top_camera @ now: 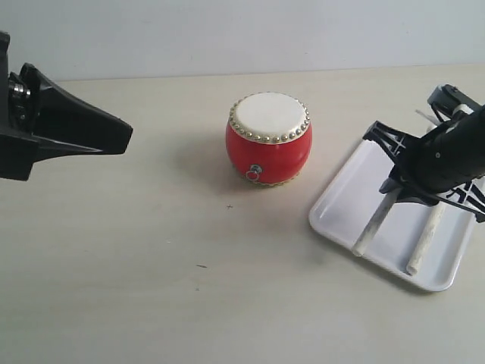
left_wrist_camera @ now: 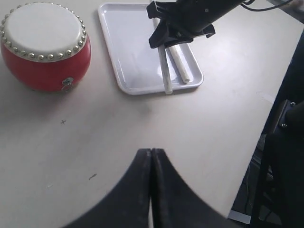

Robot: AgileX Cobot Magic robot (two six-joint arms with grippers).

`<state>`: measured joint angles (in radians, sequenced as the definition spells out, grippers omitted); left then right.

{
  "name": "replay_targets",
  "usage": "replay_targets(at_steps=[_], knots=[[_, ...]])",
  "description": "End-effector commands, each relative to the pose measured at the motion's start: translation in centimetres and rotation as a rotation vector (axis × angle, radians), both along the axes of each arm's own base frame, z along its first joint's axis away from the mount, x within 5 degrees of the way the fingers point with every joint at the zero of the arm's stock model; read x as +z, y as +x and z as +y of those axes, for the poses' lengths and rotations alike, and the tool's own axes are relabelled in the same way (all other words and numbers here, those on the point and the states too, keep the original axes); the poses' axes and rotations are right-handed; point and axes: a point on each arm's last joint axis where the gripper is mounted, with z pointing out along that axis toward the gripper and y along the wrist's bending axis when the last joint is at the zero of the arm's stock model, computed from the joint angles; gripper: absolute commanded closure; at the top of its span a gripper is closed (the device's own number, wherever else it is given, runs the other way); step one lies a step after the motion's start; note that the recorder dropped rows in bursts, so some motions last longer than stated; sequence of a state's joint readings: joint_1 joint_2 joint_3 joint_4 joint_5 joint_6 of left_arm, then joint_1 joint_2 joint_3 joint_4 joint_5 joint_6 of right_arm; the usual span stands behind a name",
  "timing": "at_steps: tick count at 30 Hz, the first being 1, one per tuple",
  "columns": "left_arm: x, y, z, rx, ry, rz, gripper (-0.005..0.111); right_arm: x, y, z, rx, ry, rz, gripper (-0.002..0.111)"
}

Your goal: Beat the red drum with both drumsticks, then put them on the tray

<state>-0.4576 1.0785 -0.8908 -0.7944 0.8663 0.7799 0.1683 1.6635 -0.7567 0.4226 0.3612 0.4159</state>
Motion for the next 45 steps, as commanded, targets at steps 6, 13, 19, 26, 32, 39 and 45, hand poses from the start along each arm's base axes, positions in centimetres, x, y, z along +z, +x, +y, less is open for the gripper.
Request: replay_targets(at_steps=[6, 13, 19, 26, 32, 39, 45], knots=[[0.3, -0.2, 0.1, -0.001, -0.008, 0.000, 0.107, -0.6, 0.7, -2.7, -0.031, -0.037, -0.001, 0.108], [0.3, -0.2, 0.1, -0.001, -0.012, 0.002, 0.107, -2.2, 1.0, -2.7, -0.030, -0.041, 0.050, 0.108], [0.3, -0.2, 0.1, 0.001, -0.014, 0.004, 0.107, -2.5, 1.0, -2.7, -0.020, -0.049, 0.051, 0.101], [0.3, -0.2, 0.1, 0.001, -0.016, 0.005, 0.107, -2.5, 1.2, -2.9, -0.005, -0.073, 0.026, 0.079], [0.3, -0.2, 0.0, 0.010, -0.021, 0.023, 0.107, -2.5, 1.3, -2.9, -0.010, -0.071, 0.022, 0.077], [0.3, -0.2, 0.0, 0.010, -0.021, 0.024, 0.107, -2.5, 1.0, -2.1, -0.036, -0.019, 0.051, 0.077], [0.3, -0.2, 0.0, 0.011, -0.021, 0.023, 0.107, -2.3, 1.3, -0.7, 0.008, -0.021, -0.006, 0.077]])
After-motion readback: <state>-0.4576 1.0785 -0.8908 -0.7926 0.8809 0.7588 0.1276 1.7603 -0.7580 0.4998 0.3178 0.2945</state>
